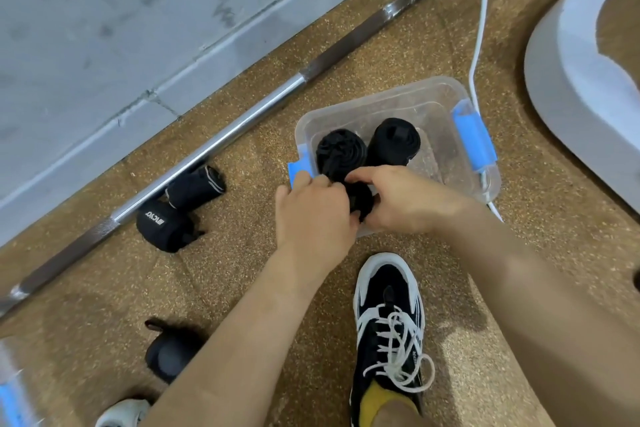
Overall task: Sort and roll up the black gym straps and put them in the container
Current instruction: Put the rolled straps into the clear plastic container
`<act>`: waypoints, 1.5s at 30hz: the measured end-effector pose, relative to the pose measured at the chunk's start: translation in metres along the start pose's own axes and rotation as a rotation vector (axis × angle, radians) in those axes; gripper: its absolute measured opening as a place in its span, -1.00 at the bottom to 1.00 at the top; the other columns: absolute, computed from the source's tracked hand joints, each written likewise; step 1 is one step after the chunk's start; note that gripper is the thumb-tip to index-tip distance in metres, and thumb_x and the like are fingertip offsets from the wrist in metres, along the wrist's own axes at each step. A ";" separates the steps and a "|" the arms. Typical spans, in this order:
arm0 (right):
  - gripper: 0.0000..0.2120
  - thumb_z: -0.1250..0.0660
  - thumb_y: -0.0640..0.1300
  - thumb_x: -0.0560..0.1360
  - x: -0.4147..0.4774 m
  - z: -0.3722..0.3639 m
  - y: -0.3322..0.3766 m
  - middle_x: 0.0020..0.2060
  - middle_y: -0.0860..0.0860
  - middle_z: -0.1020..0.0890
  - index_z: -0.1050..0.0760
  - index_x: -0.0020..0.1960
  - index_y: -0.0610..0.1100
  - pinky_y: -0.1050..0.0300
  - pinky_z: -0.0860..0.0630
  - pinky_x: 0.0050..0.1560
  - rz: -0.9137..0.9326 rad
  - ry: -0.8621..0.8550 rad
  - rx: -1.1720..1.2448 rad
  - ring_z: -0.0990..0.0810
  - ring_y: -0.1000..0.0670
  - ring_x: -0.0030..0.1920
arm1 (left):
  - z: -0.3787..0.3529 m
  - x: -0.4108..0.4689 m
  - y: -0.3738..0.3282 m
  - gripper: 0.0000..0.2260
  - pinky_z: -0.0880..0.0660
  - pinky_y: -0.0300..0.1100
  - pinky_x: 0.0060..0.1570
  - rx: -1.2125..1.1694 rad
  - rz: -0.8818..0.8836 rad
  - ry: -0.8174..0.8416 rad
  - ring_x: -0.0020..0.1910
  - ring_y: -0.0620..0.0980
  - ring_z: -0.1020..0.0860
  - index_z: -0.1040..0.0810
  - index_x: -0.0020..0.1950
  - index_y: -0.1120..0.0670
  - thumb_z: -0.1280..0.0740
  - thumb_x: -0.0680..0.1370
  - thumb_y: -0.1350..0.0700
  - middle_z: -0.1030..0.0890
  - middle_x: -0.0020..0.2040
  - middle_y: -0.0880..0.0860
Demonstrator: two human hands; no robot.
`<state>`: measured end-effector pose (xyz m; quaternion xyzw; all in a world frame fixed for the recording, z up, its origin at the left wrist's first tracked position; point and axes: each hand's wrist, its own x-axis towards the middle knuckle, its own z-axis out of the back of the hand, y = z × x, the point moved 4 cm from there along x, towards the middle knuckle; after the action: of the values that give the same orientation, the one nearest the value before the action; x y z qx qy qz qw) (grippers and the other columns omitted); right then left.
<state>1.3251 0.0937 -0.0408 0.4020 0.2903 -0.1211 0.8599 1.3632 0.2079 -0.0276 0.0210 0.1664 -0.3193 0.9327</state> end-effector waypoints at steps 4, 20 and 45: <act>-0.59 -0.40 -0.07 0.49 0.014 -0.003 -0.007 0.07 -0.01 -0.58 -0.40 0.31 -0.04 0.12 -0.46 -0.11 -0.049 0.078 -0.023 -0.55 -0.03 0.02 | 0.000 -0.003 -0.006 -0.78 -0.30 0.00 0.05 -0.007 0.015 -0.028 0.16 0.08 -0.44 -0.50 0.21 -0.04 -0.26 0.57 0.06 -0.61 0.03 -0.03; -0.62 -0.33 -0.11 0.57 0.011 -0.138 0.143 0.15 0.11 -0.54 -0.43 0.37 0.10 0.08 -0.53 0.17 0.271 0.116 0.140 -0.52 0.12 0.11 | -0.080 -0.189 0.207 -0.53 -0.28 0.03 0.37 -0.608 1.033 -0.019 0.38 0.16 -0.33 -0.41 0.35 -0.06 -0.44 0.48 -0.08 -0.42 0.36 0.08; -0.64 -0.16 -0.22 0.55 0.033 -0.159 0.115 0.06 -0.20 -0.66 -0.55 0.27 0.00 0.15 -0.54 -0.22 -0.303 0.313 1.257 -0.66 -0.15 -0.06 | -0.089 -0.074 0.263 -0.31 -0.40 -0.02 0.32 -1.529 1.082 -0.313 0.30 0.10 -0.48 -0.21 0.54 -0.01 -0.43 0.51 -0.12 -0.44 0.37 0.02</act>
<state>1.3389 0.2896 -0.0700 0.7944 0.3394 -0.3272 0.3831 1.4405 0.4735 -0.1058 -0.5640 0.1710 0.3521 0.7271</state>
